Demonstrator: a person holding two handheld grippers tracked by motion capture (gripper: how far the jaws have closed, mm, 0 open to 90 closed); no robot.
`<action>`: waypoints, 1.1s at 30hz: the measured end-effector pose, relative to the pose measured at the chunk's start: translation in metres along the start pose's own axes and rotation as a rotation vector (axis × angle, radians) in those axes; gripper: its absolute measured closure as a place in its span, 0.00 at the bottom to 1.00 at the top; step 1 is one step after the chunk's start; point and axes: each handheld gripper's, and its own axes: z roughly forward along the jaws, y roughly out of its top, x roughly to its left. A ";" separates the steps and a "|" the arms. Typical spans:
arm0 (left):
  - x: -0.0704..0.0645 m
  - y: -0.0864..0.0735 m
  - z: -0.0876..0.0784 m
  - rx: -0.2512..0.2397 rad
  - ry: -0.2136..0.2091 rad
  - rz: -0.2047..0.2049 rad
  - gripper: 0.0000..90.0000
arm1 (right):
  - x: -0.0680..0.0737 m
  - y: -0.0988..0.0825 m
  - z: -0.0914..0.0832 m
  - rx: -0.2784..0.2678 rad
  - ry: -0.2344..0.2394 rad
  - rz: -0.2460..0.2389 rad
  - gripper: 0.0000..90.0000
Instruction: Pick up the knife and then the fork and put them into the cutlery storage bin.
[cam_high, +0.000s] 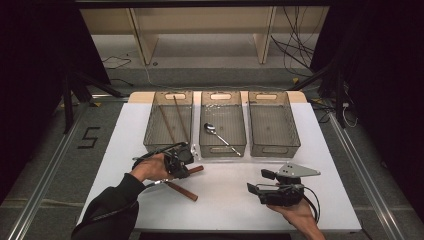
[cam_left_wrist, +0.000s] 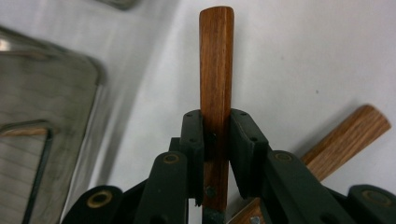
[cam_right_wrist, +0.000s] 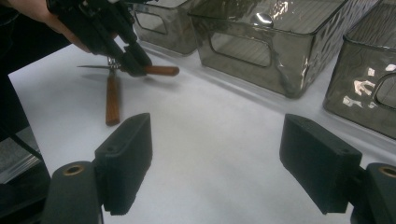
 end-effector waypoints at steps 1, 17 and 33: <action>0.001 0.000 -0.002 -0.008 0.001 -0.005 0.85 | 0.000 0.000 0.000 -0.001 -0.001 0.000 0.29; -0.003 0.028 -0.048 -0.218 -0.034 -0.106 0.85 | 0.001 0.000 -0.002 -0.004 0.000 0.002 0.29; -0.001 0.084 -0.069 -0.373 -0.024 -0.131 0.85 | 0.001 0.000 -0.004 -0.015 0.001 0.002 0.29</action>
